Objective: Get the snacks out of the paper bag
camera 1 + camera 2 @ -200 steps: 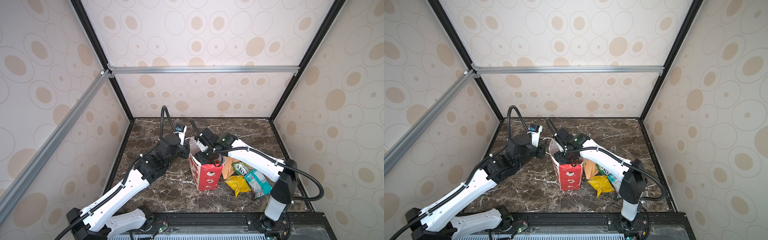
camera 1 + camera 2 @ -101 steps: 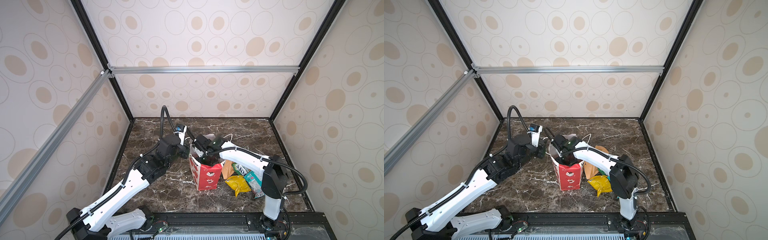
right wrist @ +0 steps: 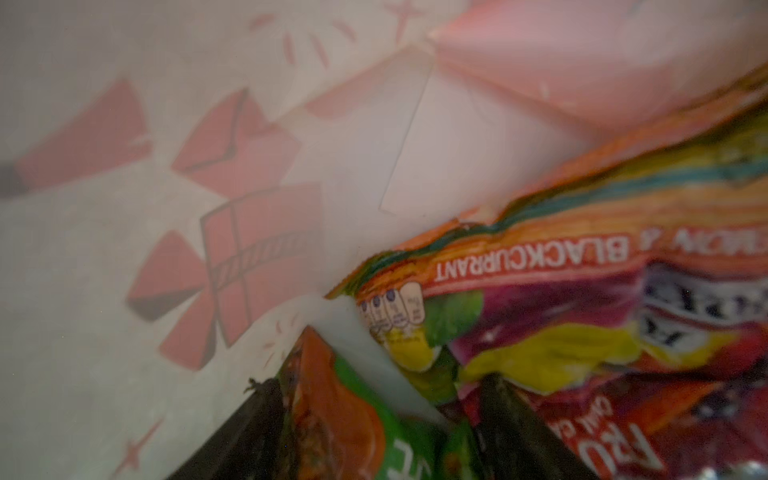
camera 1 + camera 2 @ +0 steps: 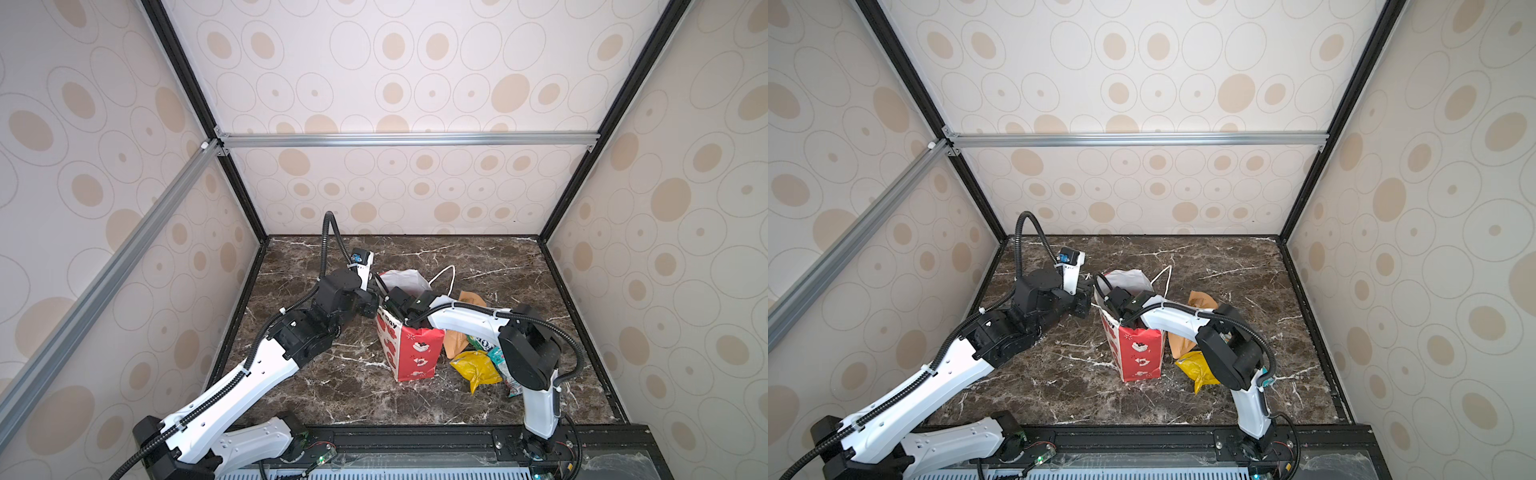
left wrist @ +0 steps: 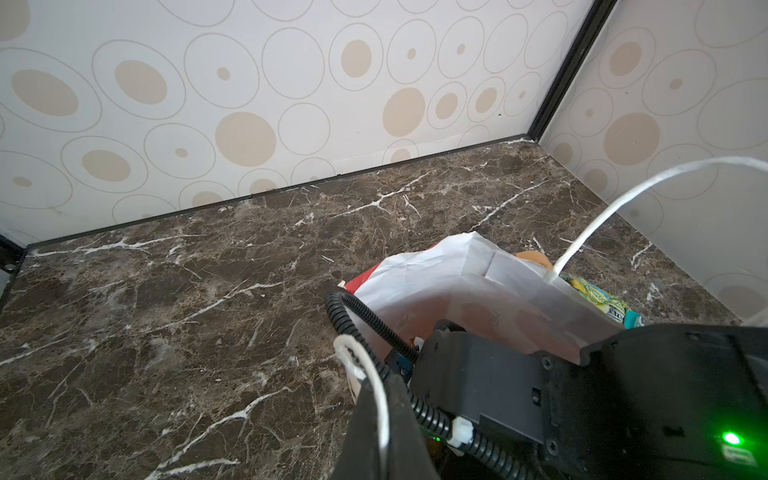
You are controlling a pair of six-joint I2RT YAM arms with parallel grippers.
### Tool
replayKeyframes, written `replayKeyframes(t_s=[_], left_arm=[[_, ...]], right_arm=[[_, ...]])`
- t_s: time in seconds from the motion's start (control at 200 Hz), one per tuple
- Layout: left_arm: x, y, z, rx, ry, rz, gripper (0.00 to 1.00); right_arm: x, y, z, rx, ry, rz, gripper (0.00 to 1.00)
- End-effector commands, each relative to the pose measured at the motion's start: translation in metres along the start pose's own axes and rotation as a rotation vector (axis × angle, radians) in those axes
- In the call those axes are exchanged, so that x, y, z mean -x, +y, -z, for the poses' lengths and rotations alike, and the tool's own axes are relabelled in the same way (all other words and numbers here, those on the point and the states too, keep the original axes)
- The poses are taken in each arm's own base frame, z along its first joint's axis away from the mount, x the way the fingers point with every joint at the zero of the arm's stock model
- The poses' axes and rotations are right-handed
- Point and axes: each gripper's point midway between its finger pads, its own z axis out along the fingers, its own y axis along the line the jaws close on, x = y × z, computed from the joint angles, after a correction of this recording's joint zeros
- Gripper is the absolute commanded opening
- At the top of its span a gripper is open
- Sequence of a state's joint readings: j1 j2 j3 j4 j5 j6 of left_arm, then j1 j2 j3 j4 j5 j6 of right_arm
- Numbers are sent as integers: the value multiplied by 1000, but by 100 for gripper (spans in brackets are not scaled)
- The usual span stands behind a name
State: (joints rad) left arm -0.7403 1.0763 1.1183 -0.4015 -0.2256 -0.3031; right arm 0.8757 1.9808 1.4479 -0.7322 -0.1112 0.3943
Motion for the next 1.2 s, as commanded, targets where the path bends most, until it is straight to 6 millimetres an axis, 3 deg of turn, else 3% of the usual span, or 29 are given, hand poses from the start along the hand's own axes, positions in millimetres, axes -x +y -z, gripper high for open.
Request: replayKeyframes(t_s=[0.0, 0.13, 0.335, 0.44, 0.53, 1.19], left_arm=[[8, 3, 6, 0, -17, 11, 6], [10, 2, 7, -3, -20, 13, 6], [9, 4, 8, 5, -17, 13, 6], [8, 5, 9, 8, -16, 14, 6], [8, 6, 9, 10, -16, 13, 6], [7, 5, 11, 3, -20, 19, 5]], right_arm=[[-24, -11, -27, -30, 94, -26, 72], [-26, -12, -34, -32, 107, -31, 61], [-27, -12, -37, -12, 111, -40, 17], [-25, -12, -32, -6, 100, -45, 5], [-20, -10, -23, 1, 67, -46, 0], [34, -1, 104, 18, -310, -49, 0]])
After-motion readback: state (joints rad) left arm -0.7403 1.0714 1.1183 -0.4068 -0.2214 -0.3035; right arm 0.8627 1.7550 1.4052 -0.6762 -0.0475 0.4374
